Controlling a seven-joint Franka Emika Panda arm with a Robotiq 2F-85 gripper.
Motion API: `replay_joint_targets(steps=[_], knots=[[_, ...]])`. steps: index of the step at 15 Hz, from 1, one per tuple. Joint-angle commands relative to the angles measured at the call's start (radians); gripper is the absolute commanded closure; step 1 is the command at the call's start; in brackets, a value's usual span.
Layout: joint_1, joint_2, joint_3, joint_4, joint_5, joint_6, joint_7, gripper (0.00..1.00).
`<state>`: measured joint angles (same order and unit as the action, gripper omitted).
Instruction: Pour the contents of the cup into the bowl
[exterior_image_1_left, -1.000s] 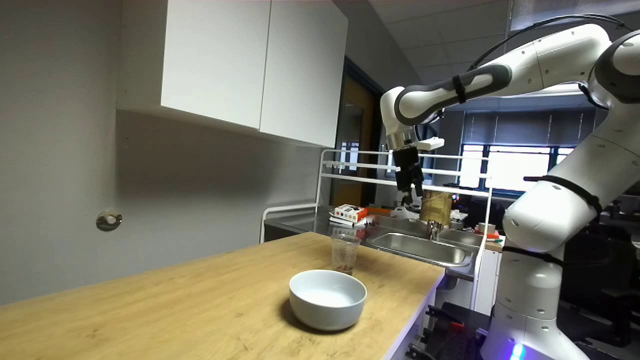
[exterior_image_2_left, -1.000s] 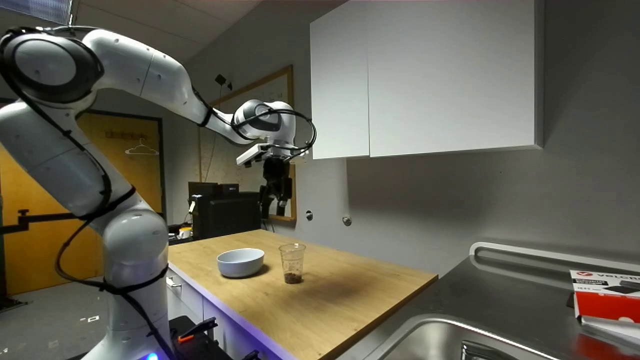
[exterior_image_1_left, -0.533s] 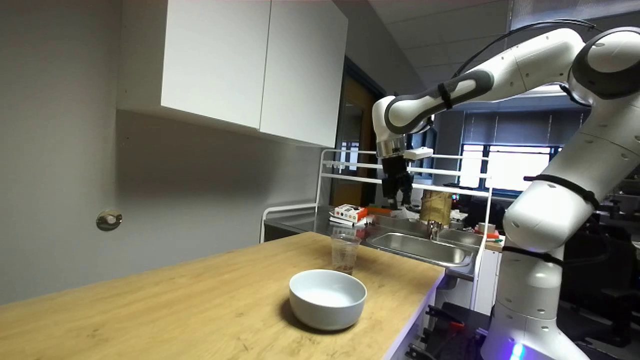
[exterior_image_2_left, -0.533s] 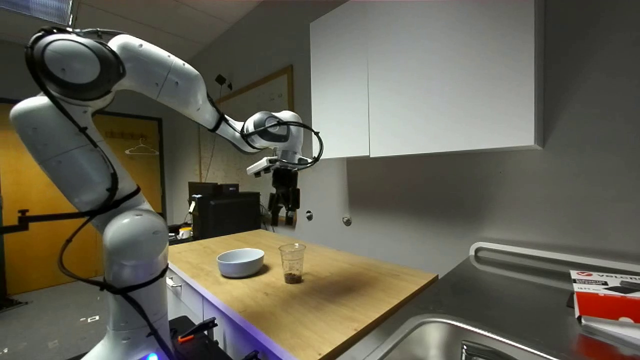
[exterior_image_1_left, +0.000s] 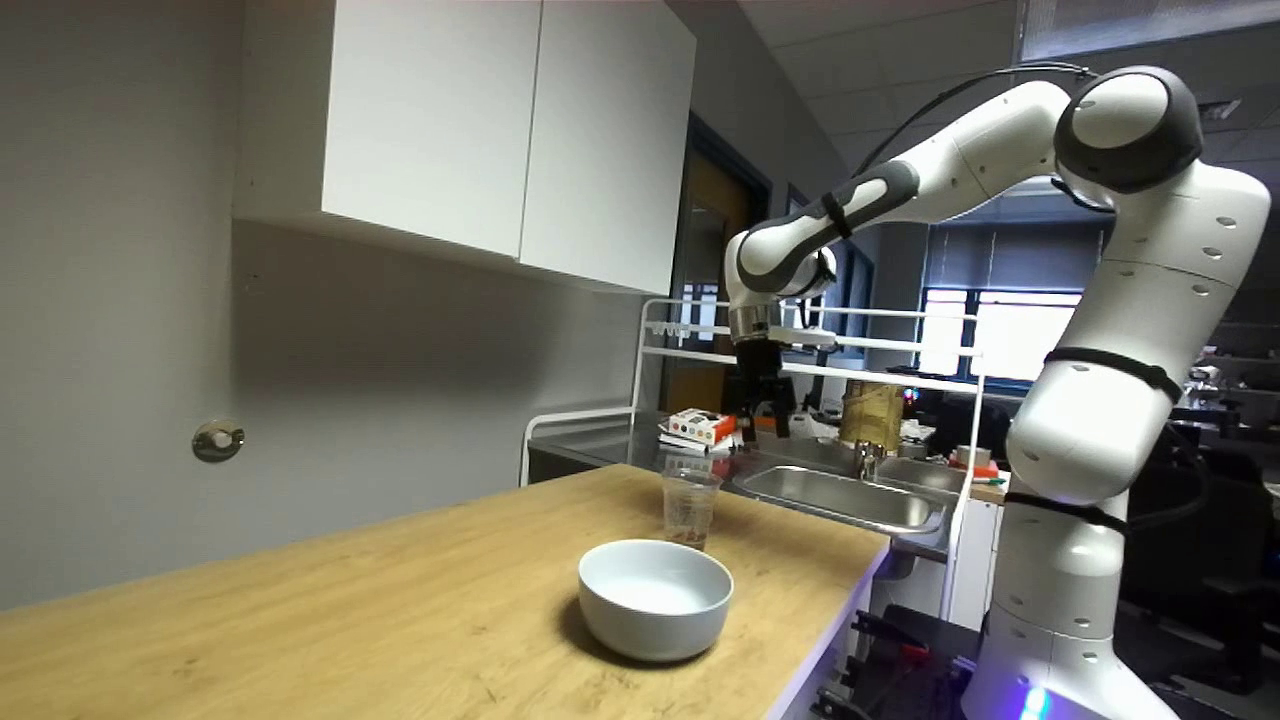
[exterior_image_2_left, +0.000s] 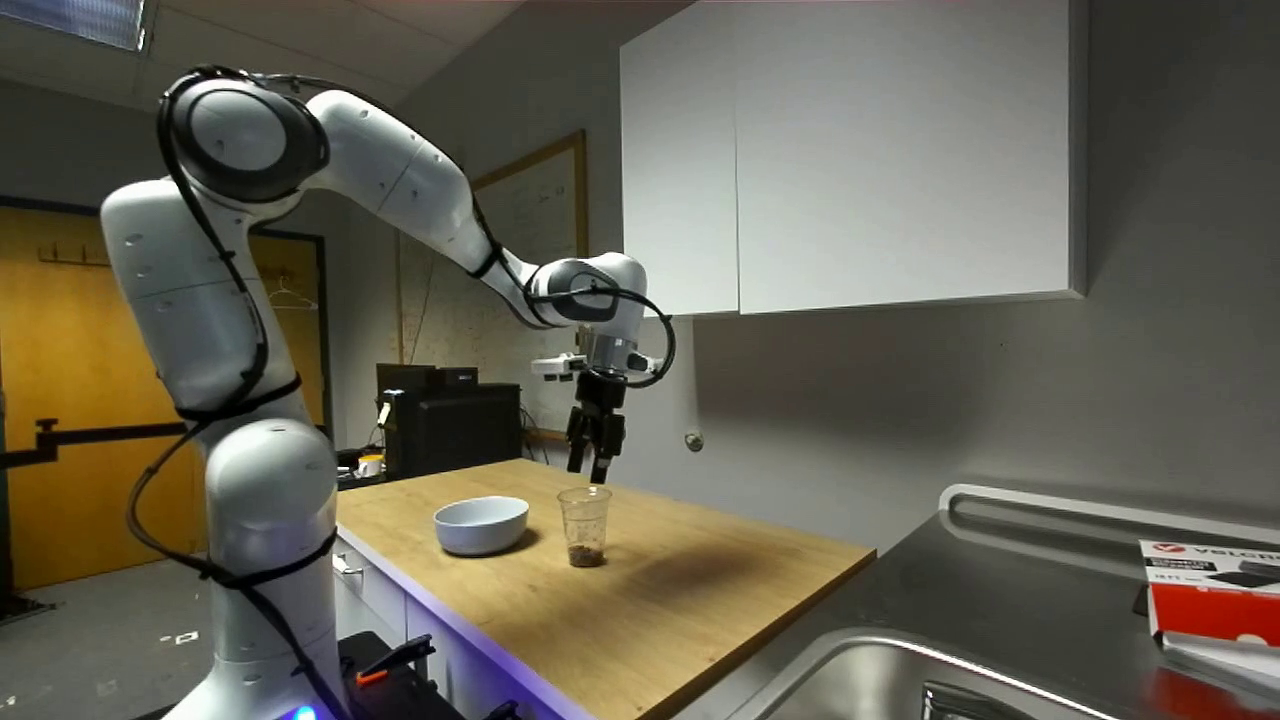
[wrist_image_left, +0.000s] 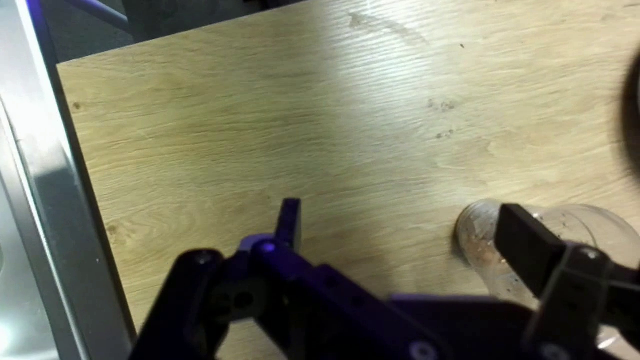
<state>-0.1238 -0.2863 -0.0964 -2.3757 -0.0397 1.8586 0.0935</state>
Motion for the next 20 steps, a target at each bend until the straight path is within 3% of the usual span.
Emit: replay_joint_targets(steps=[1,5,6,7,13,19,20], knots=[[0.004,0.081,-0.008,0.08,0.07,-0.004,0.026,0.0],[0.015,0.13,0.009,0.137,0.099,-0.011,0.052,0.0],[0.023,0.222,0.016,0.181,0.105,0.036,0.06,0.0],[0.026,0.162,0.025,0.164,0.079,0.001,0.085,0.0],[0.071,0.272,0.067,0.219,0.023,-0.016,0.183,0.0],[0.089,0.366,0.063,0.253,-0.003,-0.044,0.204,0.0],[0.089,0.377,0.061,0.258,-0.007,-0.046,0.199,0.25]])
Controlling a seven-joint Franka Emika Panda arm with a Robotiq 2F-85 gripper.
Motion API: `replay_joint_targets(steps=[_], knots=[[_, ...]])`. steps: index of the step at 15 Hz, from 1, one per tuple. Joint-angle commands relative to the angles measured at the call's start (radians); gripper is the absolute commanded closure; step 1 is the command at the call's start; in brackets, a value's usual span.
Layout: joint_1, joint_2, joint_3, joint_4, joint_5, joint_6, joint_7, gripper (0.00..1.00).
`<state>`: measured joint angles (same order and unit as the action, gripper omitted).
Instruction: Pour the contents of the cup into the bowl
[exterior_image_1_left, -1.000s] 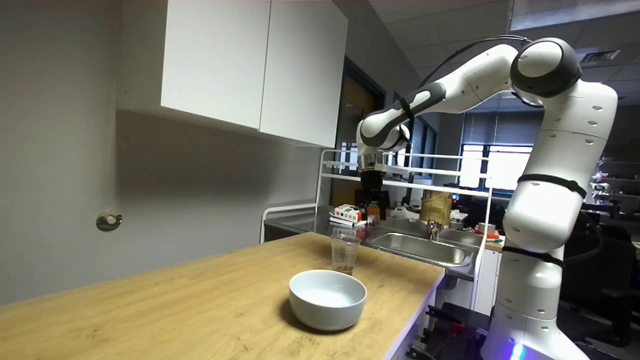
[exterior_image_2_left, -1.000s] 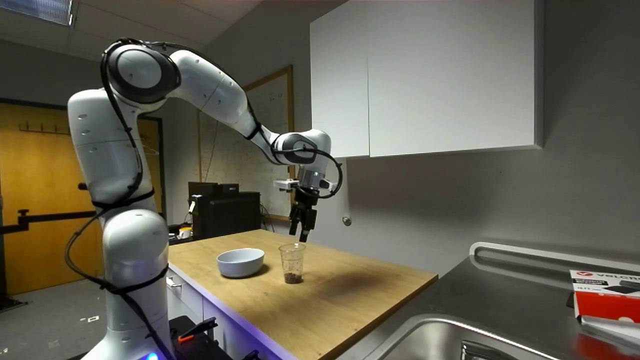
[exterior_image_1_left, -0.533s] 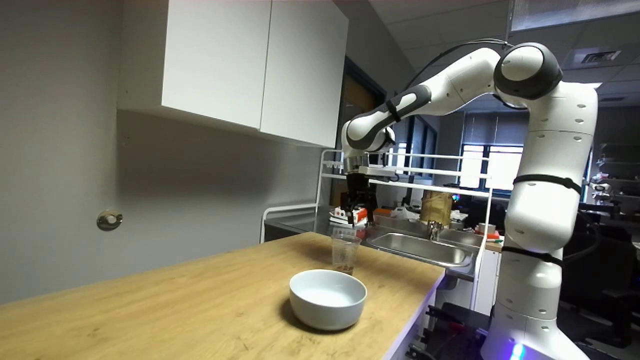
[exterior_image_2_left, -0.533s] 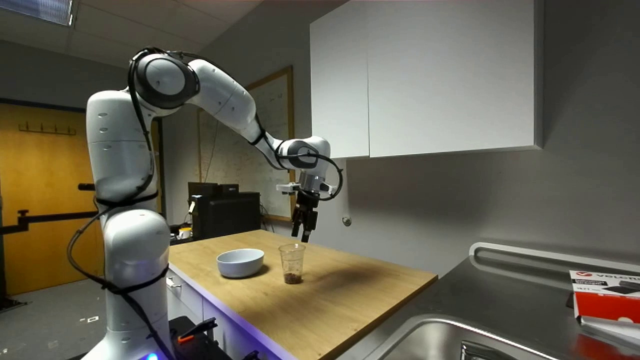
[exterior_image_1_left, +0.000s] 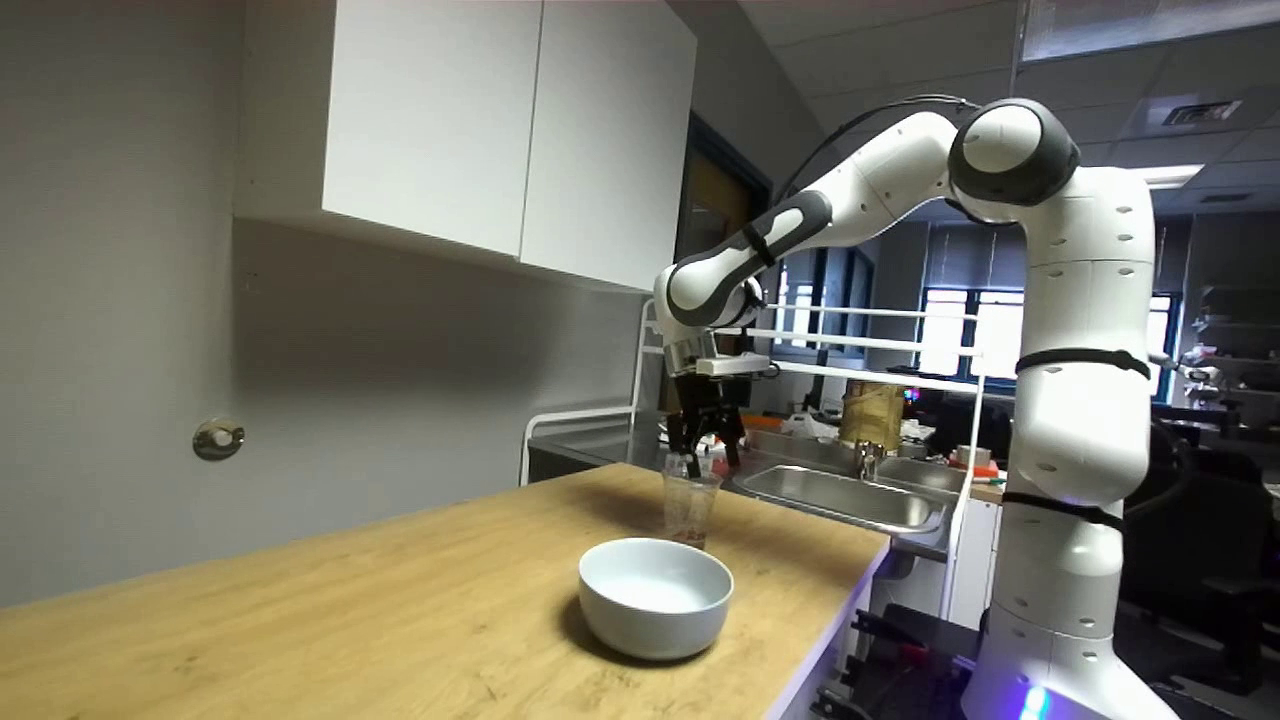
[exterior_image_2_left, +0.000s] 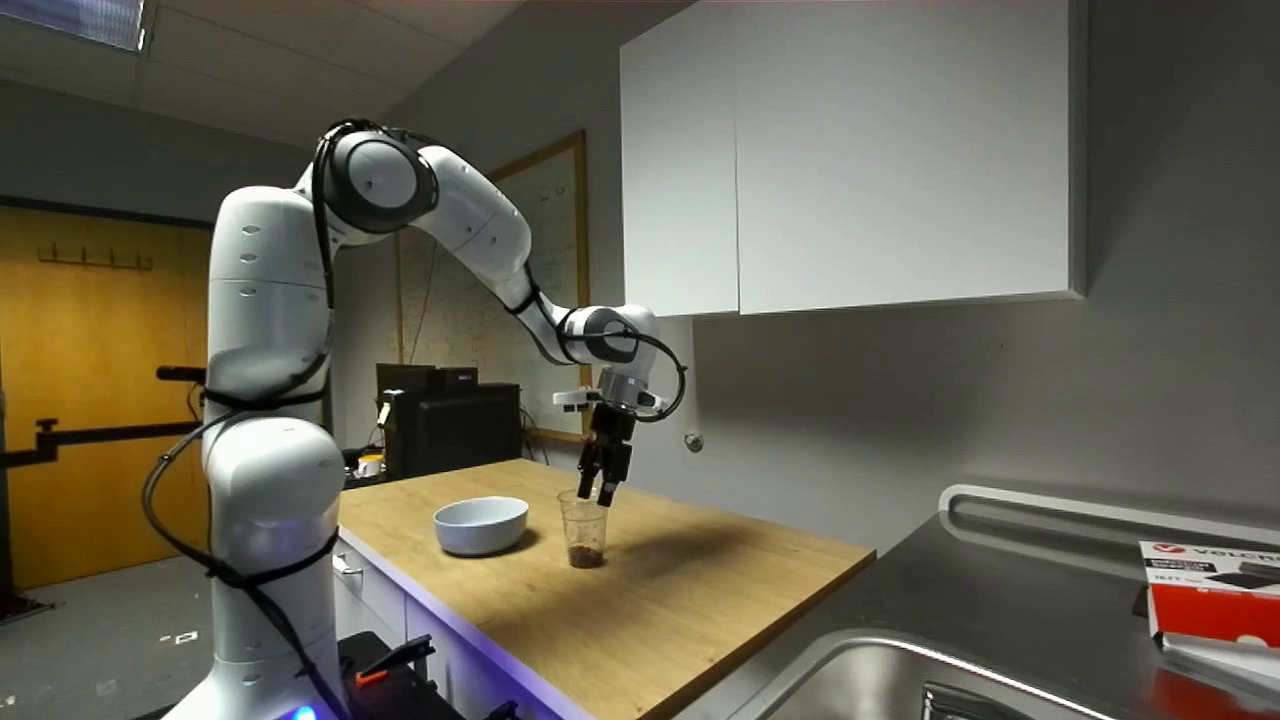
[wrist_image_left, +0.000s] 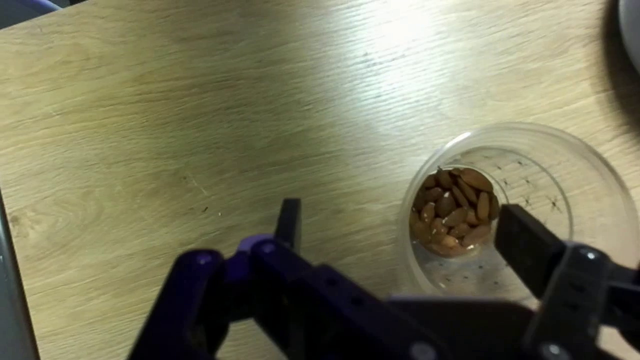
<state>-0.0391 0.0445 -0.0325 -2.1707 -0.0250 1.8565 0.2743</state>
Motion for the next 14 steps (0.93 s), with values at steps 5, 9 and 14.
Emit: replay_joint_targets(steps=[5,9,14], knots=[[0.003,0.083,-0.011,0.081,-0.026,-0.061,0.004,0.58],[0.002,0.088,-0.015,0.103,-0.024,-0.081,-0.004,0.87],[0.008,0.054,-0.01,0.14,-0.024,-0.123,-0.016,0.97]])
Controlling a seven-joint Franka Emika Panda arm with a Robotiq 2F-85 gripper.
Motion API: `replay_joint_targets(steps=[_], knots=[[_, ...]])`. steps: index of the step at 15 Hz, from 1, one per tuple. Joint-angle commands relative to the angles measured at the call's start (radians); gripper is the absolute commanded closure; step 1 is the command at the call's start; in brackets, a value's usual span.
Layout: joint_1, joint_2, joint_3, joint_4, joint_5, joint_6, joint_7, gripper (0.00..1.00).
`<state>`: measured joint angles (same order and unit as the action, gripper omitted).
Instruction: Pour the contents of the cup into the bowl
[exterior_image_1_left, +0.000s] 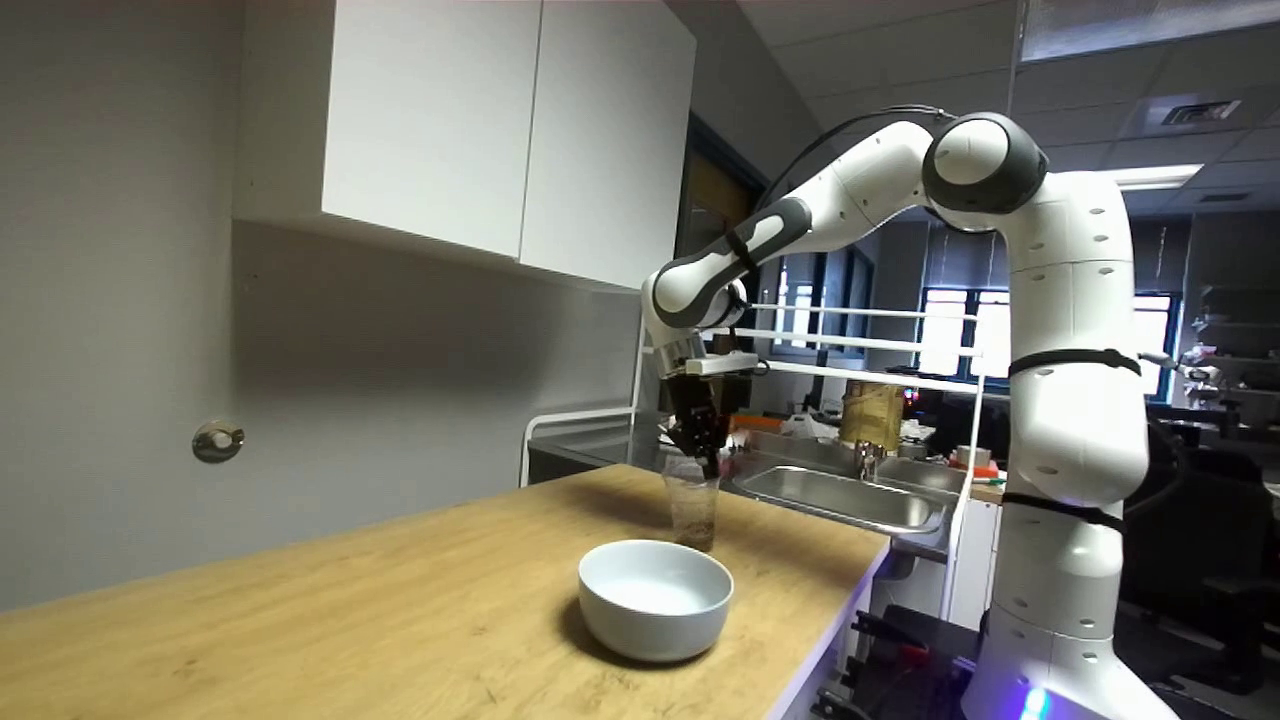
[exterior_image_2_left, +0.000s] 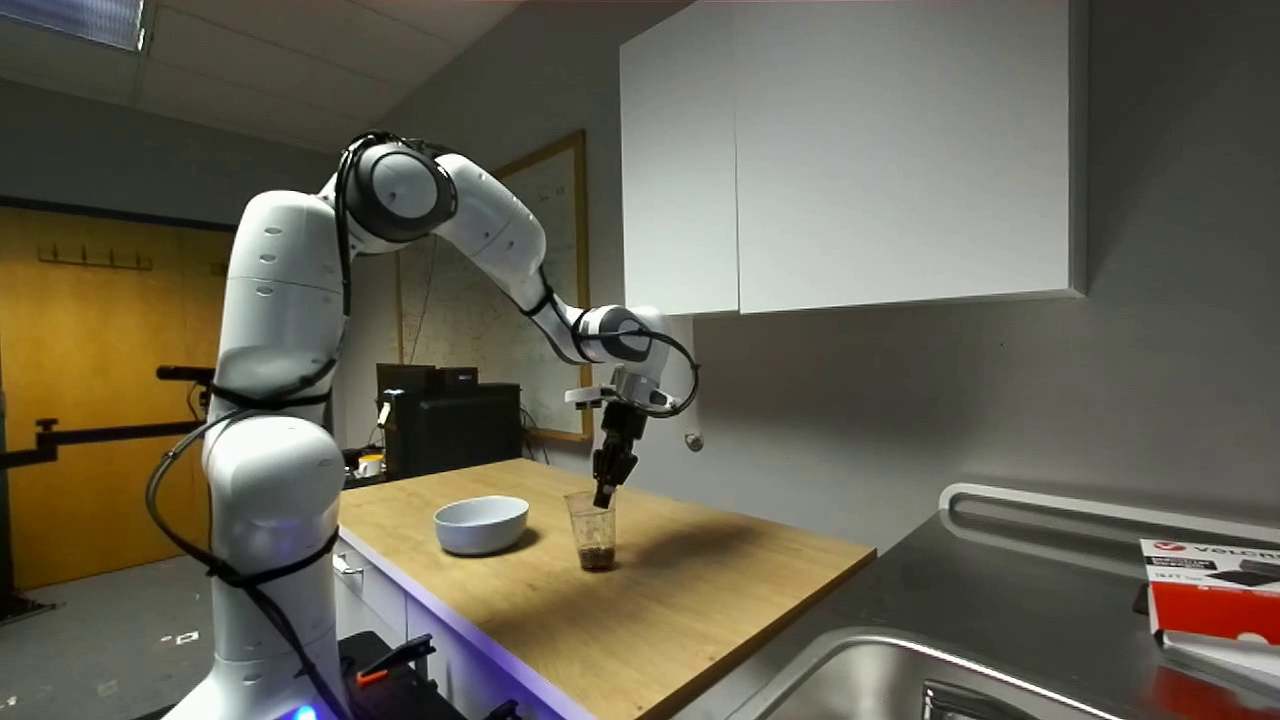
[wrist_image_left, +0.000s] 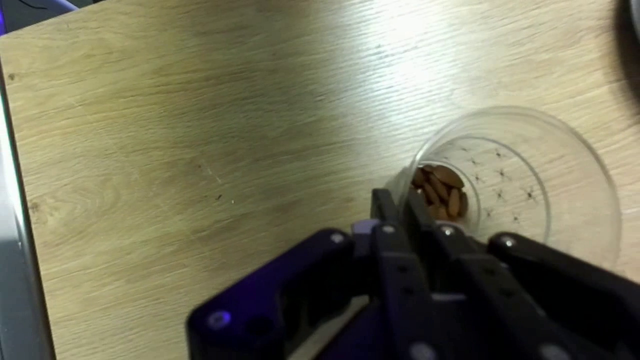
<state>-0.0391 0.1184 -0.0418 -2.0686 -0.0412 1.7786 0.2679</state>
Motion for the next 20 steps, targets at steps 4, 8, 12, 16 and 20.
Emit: replay_joint_targets(steps=[4,8,12,16,20], knots=[[0.034,-0.075,0.017,0.056,-0.04,-0.08,0.024,0.98],[0.074,-0.137,0.053,0.059,-0.089,-0.118,0.062,0.98],[0.119,-0.185,0.114,0.06,-0.165,-0.173,0.161,0.98],[0.173,-0.197,0.194,0.073,-0.244,-0.255,0.27,0.98],[0.244,-0.178,0.286,0.09,-0.34,-0.362,0.38,0.98]])
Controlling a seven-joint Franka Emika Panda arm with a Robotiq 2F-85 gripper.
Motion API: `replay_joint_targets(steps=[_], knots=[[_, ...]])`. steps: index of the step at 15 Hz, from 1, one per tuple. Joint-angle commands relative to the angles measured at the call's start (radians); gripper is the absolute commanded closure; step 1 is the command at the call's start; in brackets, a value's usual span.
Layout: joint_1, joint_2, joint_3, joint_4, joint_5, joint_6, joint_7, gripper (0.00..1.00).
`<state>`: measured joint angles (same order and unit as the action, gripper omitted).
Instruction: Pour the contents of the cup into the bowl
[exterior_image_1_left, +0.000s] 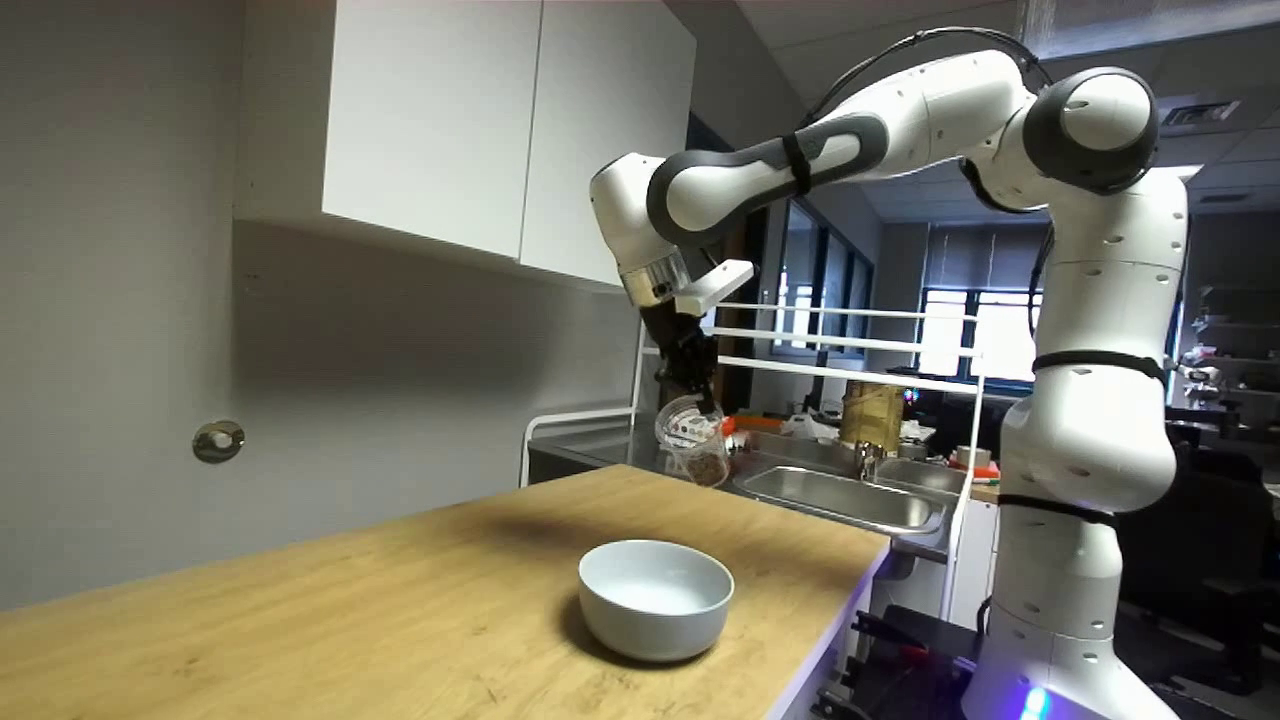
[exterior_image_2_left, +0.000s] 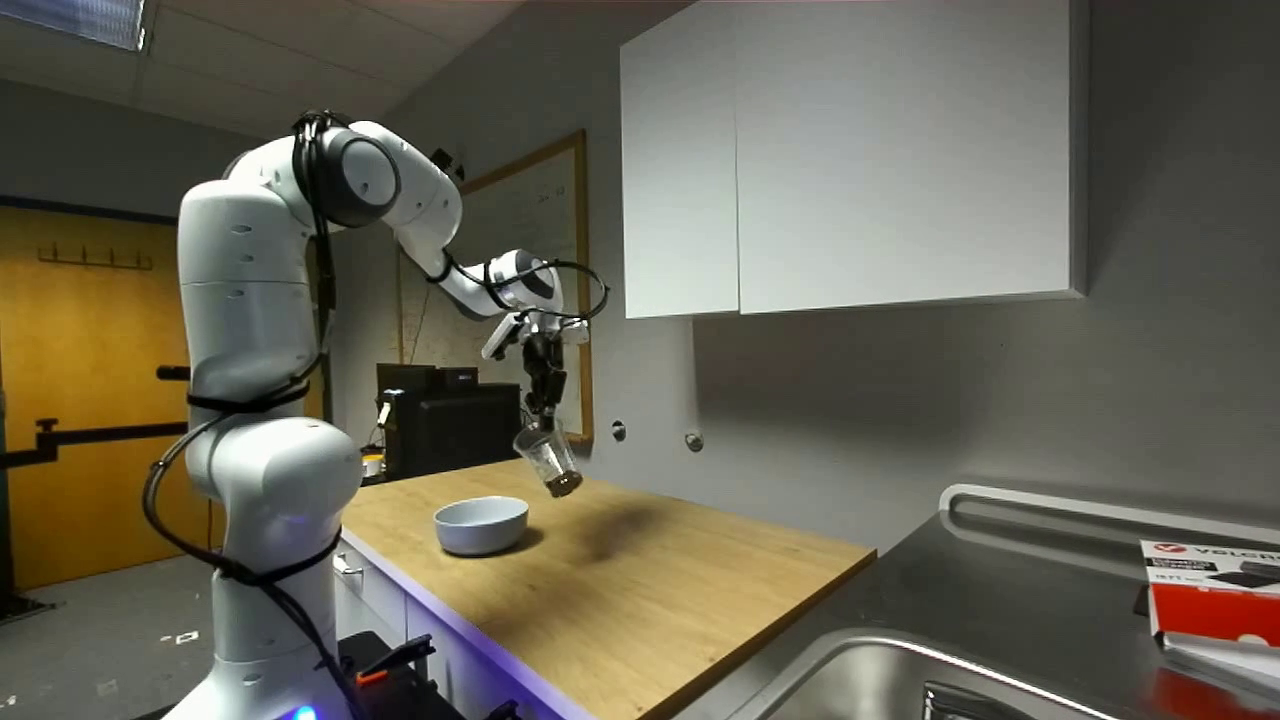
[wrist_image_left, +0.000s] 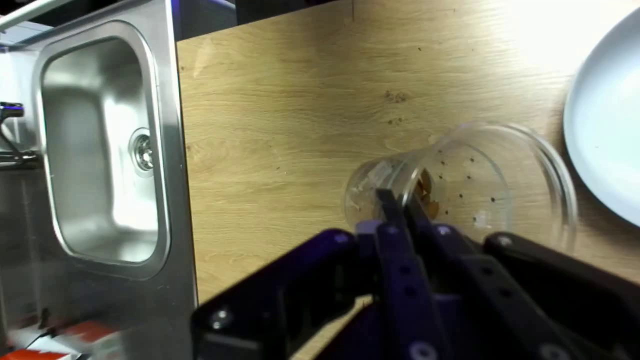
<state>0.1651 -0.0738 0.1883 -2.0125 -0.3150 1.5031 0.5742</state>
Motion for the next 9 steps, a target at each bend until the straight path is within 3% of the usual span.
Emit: replay_joint_targets(steps=[1,9], knots=[[0.058,0.023,0.078,0.039,-0.093,-0.115,0.103,0.98],[0.216,0.162,0.21,0.107,-0.257,-0.336,0.296,0.98]])
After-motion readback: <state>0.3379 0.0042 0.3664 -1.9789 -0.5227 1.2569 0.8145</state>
